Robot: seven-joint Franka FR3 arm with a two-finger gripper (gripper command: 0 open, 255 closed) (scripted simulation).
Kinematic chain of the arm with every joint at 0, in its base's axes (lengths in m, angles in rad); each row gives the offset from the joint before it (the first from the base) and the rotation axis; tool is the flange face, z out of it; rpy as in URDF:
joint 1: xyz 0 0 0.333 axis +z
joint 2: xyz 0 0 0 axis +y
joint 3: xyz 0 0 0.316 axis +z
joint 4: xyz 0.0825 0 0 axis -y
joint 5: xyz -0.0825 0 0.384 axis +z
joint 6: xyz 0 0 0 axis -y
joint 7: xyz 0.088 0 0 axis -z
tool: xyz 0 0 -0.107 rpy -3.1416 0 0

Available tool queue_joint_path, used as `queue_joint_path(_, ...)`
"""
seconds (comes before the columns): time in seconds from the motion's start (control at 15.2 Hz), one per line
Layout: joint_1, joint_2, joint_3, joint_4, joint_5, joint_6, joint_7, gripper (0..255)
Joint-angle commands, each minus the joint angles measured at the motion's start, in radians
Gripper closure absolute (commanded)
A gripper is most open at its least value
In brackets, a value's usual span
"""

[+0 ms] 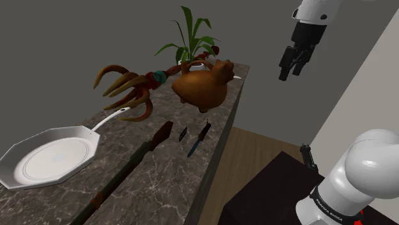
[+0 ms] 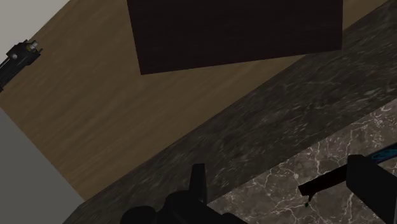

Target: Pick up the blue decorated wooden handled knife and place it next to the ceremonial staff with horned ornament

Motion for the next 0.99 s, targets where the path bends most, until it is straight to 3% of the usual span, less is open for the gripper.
queue_joint_path(0.0,0.0,0.0,0.0,0.0,0.0,0.0,0.0,0)
queue_joint_path(0.46,-0.011,0.022,0.144,-0.156,0.097,0.204,0.251,0)
queue_joint_path(0.92,-0.03,0.151,0.305,-0.226,0.172,0.435,0.501,0)
